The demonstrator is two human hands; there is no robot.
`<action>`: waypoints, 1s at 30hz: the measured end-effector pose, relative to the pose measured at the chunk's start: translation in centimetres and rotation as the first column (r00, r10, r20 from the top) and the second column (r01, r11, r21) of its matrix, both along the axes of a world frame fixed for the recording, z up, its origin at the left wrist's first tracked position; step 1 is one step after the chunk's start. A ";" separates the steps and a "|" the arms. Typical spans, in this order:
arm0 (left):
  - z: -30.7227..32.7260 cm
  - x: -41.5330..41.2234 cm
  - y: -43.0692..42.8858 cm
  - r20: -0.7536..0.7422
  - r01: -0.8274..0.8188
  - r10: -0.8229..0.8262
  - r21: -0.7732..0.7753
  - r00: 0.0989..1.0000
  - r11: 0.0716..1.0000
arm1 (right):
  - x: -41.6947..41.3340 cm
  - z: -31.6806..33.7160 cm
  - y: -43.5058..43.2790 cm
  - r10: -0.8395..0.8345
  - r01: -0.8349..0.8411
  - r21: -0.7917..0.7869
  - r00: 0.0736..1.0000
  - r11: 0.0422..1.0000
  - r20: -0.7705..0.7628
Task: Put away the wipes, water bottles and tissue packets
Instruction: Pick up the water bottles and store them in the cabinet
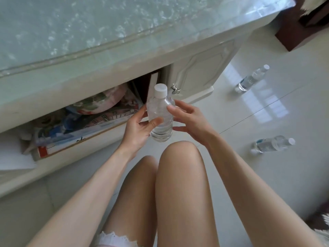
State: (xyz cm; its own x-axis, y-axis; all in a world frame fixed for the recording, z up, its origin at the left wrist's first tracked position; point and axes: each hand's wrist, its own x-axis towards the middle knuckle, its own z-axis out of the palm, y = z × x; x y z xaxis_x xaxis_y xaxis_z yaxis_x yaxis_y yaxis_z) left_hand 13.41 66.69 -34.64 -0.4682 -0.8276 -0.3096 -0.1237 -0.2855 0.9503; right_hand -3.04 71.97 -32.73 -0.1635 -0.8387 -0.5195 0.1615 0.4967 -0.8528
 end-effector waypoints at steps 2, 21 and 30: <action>-2.0 0.1 -0.5 -0.008 -0.001 0.001 -0.028 1.000 1.000 | -0.1 -1.7 -0.4 -0.020 0.020 -0.016 1.000 1.000 -0.009; -7.4 1.9 -3.2 -0.089 -0.069 0.056 -0.146 0.994 0.987 | -2.0 -7.4 -5.4 -0.398 0.333 -0.285 0.892 0.899 -0.214; -7.0 1.3 -2.0 -0.125 -0.048 0.029 -0.151 0.992 0.987 | -2.5 -7.3 -3.0 -0.401 0.334 -0.286 0.890 0.898 -0.219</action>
State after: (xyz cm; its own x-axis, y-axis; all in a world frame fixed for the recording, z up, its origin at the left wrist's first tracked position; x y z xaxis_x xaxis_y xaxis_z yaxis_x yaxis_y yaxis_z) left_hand 14.67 64.70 -41.67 -0.4613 -0.8791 -0.1202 0.0037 -0.1373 0.9905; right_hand -5.53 68.96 -40.02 -0.5875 -0.7818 -0.2088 0.0444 0.2264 -0.9730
